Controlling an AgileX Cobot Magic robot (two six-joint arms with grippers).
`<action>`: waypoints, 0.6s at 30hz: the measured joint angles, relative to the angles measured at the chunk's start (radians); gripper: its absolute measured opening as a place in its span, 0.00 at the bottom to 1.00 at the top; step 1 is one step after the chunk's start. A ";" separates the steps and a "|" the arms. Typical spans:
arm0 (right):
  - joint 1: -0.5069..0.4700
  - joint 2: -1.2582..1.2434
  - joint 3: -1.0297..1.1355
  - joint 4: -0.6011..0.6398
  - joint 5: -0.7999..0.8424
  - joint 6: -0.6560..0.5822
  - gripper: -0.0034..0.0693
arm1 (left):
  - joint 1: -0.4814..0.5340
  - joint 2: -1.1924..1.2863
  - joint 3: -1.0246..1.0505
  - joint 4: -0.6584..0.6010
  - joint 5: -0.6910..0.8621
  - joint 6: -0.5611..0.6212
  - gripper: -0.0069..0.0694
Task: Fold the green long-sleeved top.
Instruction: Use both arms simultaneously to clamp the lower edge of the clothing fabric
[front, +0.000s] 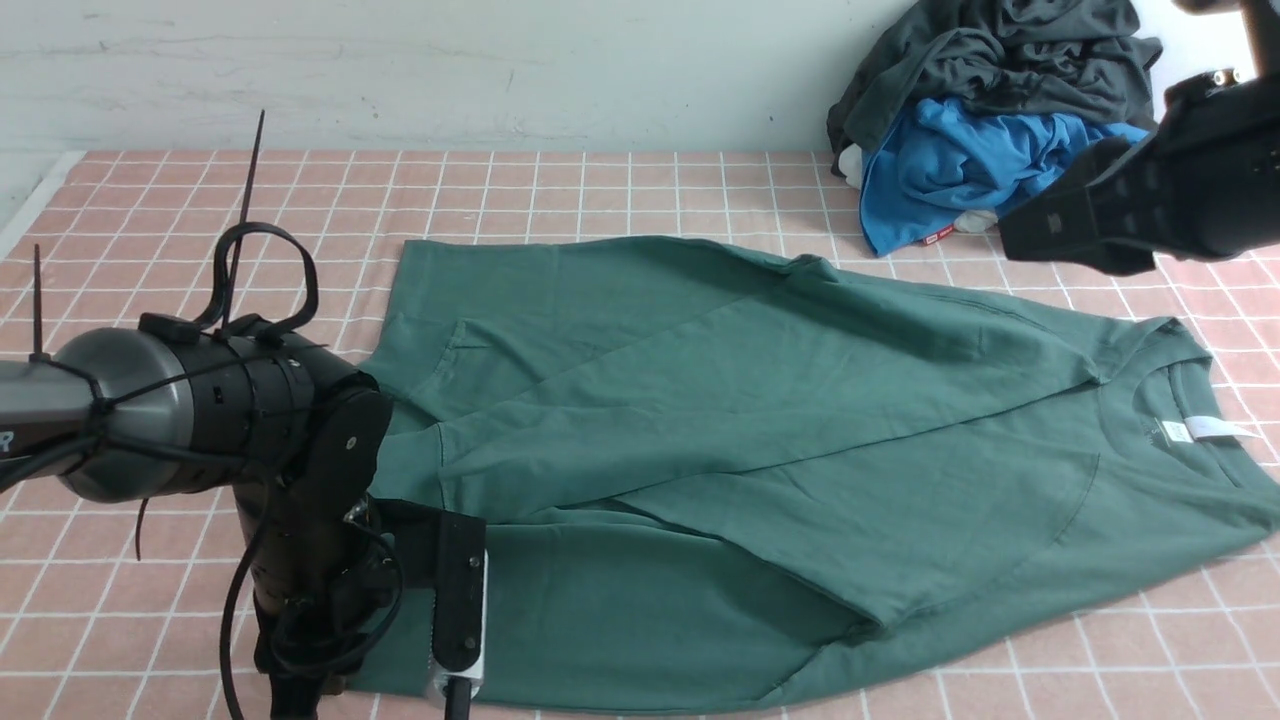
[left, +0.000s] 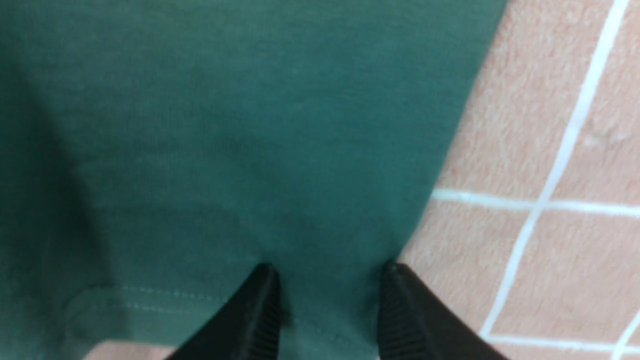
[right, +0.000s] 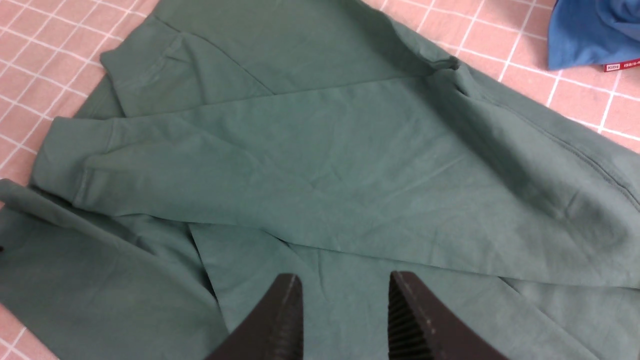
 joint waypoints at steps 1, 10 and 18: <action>0.000 0.000 0.000 0.000 0.000 0.000 0.37 | 0.001 0.000 0.001 0.018 0.000 -0.004 0.39; 0.000 0.000 0.000 0.027 -0.003 -0.053 0.37 | -0.010 -0.005 0.003 0.012 0.004 -0.142 0.10; 0.026 -0.054 0.001 0.082 0.014 -0.151 0.32 | -0.026 -0.158 0.004 -0.192 0.071 -0.338 0.08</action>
